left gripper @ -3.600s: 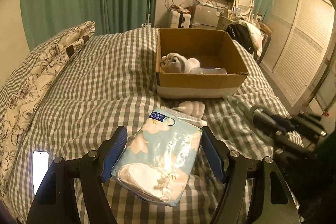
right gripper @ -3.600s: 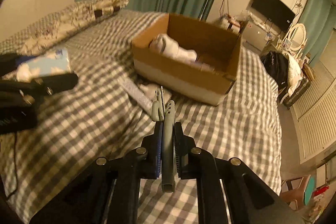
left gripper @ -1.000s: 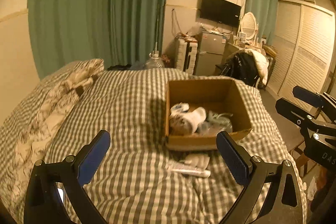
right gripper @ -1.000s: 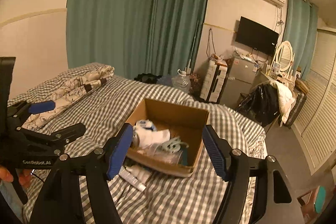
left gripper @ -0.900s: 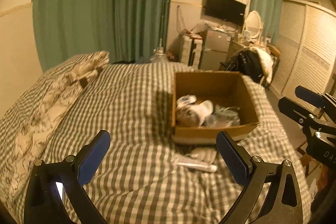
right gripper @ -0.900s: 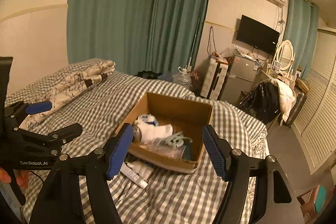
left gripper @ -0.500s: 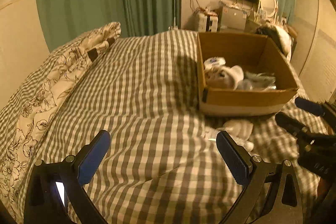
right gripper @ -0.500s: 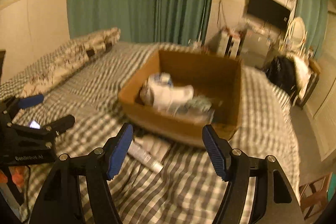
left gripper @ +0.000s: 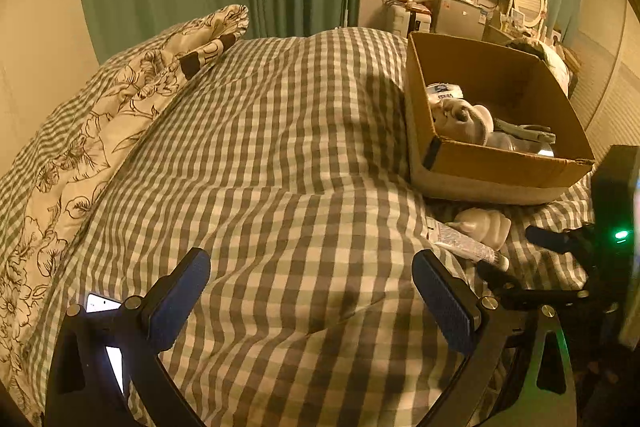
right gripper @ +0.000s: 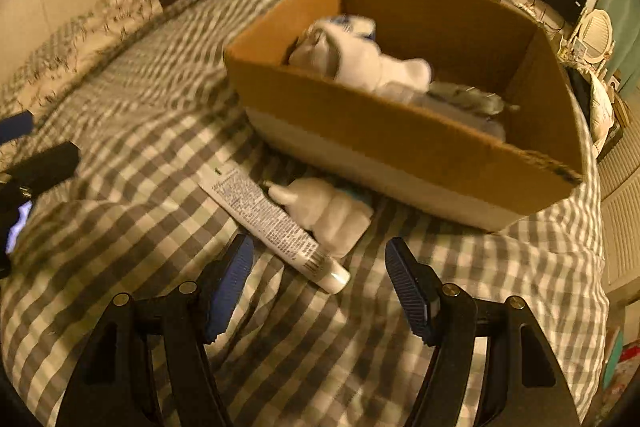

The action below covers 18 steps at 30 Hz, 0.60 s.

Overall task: Organize objects
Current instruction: 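Grasp the white tube with the right tool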

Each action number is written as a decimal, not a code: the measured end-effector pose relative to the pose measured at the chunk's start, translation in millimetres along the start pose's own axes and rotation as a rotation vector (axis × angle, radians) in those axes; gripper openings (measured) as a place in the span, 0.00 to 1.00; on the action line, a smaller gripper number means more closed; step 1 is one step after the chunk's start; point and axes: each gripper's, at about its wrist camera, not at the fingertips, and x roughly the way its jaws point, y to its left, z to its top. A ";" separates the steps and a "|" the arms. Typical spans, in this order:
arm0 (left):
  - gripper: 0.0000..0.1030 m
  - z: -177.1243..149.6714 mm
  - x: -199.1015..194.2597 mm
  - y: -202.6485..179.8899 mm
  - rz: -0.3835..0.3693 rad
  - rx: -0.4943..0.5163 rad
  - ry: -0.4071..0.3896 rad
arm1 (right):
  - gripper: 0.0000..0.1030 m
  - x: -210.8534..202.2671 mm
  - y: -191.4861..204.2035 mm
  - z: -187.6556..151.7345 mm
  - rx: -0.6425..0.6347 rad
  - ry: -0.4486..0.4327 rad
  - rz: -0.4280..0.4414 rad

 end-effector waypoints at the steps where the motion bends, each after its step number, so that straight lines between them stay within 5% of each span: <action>1: 1.00 0.2 0.8 1.4 -0.003 -0.002 0.001 | 0.66 4.8 3.5 0.6 -0.011 0.015 -0.002; 9: 1.00 -1.9 7.0 11.0 -0.021 -0.028 0.024 | 0.65 37.2 18.4 9.0 -0.032 0.080 -0.041; 11: 1.00 -2.4 7.5 11.0 -0.021 -0.029 0.028 | 0.40 38.2 16.5 8.1 -0.022 0.086 -0.050; 18: 1.00 -4.2 -0.6 1.2 -0.024 0.000 0.022 | 0.19 5.5 20.1 -2.6 -0.064 0.019 -0.016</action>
